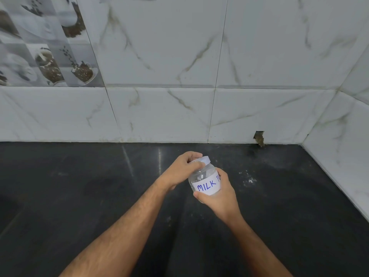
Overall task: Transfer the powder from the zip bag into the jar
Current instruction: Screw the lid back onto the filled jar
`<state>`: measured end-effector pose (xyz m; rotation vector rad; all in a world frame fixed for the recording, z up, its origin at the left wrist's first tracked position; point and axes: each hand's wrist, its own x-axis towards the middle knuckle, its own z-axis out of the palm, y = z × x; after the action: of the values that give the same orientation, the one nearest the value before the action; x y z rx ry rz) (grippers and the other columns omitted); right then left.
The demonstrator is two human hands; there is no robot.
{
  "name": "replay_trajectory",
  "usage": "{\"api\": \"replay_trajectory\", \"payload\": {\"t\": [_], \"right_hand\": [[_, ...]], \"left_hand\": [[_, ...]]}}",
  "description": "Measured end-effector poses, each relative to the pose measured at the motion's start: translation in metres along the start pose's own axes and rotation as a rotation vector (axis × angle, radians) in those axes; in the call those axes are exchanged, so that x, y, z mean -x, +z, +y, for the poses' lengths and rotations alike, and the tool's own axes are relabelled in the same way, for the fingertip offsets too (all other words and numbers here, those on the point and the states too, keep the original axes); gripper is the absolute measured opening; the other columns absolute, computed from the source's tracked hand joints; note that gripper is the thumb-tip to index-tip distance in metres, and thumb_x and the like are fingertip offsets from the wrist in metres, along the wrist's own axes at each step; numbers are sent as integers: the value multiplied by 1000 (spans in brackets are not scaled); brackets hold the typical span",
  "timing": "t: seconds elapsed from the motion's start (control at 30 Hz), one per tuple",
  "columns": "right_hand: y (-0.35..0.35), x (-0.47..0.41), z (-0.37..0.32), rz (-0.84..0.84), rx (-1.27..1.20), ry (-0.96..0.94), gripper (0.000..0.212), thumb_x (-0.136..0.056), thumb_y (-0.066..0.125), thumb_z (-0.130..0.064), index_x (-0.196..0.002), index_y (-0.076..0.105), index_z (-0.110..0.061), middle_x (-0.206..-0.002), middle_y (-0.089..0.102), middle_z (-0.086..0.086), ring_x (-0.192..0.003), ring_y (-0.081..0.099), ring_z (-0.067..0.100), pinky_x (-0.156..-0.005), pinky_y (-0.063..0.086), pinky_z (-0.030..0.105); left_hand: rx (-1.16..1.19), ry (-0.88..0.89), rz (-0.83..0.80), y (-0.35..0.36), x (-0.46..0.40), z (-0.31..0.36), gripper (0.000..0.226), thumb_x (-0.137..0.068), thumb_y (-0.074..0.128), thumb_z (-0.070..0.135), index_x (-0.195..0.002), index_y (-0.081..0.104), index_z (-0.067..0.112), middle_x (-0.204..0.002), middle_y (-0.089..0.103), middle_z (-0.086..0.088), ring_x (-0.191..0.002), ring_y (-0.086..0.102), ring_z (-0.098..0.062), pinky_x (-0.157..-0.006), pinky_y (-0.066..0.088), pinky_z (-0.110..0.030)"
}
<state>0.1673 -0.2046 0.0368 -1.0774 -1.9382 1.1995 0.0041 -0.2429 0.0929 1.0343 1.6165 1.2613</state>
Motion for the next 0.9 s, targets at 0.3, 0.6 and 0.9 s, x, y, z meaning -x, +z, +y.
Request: {"api": "replay_trajectory", "payload": {"t": [0.3,0.6,0.9], "right_hand": [[-1,-1,2,-157,-265,64,75,-57,87,-33,-120,46,-41,-115,62,-11,-106,64,11,-75,56,20],[2,-2,-9,-24,-33,-8,89,-49,87,-53,-121,37,-56,-113,57,-28,-102,59,-2,-74,54,14],[1,-1,-5,-27,-104,35,82,-45,84,-53,-114,41,-54,-111,59,-24,-100,60,-6,-71,54,13]], "left_hand": [[238,4,-129,-12,5,4,55,-78,61,15,-132,56,24,-130,63,-9,-111,65,-22,-96,52,-37],[-9,38,125,-4,-2,11,46,-84,74,45,-122,58,25,-95,68,4,-83,67,0,-73,49,-15],[70,-25,-48,-19,-3,9,49,-91,66,18,-138,52,25,-136,56,-4,-128,54,-15,-111,42,-35]]}}
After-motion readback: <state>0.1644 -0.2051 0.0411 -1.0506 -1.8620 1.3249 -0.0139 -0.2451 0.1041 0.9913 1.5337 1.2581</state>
